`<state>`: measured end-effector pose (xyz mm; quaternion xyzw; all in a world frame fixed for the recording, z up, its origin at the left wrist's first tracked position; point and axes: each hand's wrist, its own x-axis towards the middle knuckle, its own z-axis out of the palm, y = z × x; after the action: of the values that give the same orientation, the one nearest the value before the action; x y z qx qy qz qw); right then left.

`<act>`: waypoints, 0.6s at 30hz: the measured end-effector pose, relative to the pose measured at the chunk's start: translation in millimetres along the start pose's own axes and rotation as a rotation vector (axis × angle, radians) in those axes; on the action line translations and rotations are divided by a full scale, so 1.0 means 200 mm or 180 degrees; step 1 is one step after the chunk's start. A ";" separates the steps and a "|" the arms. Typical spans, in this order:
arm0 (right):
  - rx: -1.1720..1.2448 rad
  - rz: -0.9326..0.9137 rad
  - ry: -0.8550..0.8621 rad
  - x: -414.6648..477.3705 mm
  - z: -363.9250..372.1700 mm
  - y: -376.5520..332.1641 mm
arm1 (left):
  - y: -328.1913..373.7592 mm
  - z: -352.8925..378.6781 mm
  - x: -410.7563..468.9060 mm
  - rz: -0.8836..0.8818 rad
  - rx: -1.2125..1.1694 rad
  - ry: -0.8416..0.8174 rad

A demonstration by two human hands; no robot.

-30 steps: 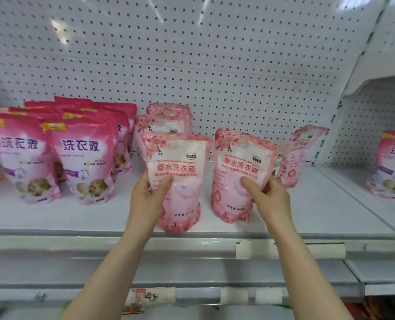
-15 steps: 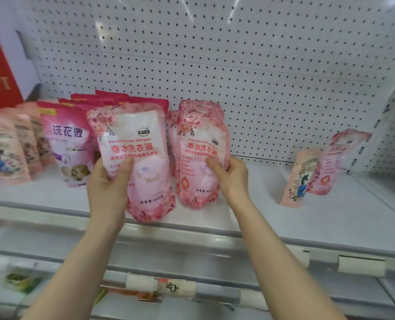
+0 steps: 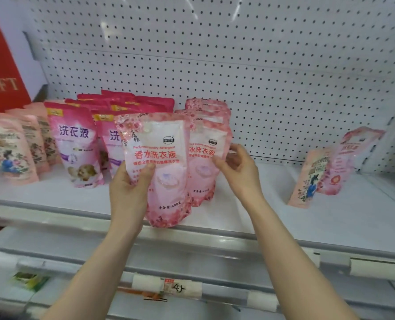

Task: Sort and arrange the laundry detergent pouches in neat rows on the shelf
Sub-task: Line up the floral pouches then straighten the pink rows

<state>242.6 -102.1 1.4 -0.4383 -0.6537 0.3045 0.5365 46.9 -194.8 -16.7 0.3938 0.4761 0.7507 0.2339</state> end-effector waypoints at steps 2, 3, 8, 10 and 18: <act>0.0227 -0.0493 0.0416 -0.05 -0.11 -0.14 | 0.00 0.07 -0.04 0.0060 0.0040 -0.0122; 0.0314 -0.0750 0.0509 -0.07 -0.17 -0.22 | 0.01 0.11 -0.06 0.0095 0.0067 -0.0210; -0.0625 -0.1083 -0.0462 -0.08 -0.41 -0.49 | 0.05 0.40 -0.22 0.0210 0.0168 -0.0799; -0.1307 -0.1097 -0.0545 -0.02 -0.48 -0.47 | 0.07 0.52 -0.27 0.0228 0.0223 -0.0981; -0.0923 -0.0611 -0.0511 0.26 -0.73 -0.44 | 0.14 0.67 -0.13 0.1365 0.1440 -0.1017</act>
<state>359.8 -104.1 134.3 -0.4210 -0.7702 0.1886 0.4404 171.4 -155.6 30.9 0.6392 0.4942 0.5872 0.0492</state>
